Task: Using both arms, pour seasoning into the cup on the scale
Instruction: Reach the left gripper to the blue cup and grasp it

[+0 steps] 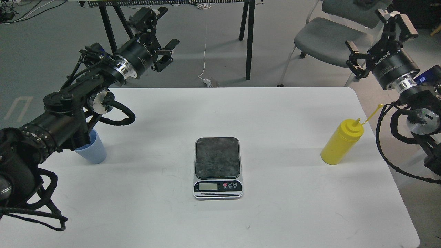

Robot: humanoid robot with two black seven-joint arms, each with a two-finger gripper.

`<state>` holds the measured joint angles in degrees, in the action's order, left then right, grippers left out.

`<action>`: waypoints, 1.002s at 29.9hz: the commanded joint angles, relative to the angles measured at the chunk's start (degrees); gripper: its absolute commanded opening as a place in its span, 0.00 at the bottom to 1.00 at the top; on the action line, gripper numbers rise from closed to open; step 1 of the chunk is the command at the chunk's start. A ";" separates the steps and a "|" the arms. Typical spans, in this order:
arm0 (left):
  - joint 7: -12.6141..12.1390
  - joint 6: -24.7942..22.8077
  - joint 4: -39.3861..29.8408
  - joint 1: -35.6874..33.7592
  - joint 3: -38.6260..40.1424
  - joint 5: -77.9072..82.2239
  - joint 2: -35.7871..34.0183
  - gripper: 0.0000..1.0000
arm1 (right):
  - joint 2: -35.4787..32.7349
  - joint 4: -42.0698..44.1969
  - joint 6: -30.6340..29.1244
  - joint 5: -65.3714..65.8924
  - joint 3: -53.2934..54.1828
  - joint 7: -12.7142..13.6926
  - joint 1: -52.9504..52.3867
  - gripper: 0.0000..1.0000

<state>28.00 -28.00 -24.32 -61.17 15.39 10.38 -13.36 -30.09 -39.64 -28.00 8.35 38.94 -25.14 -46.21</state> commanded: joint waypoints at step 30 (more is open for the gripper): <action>0.00 2.31 -16.20 -7.30 -23.03 62.19 -35.14 0.99 | -0.05 0.18 0.00 0.00 0.00 -0.09 0.15 0.99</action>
<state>28.02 -27.99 -37.77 -69.04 -7.14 65.36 -44.56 -30.12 -39.42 -28.00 8.40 38.93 -25.20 -46.07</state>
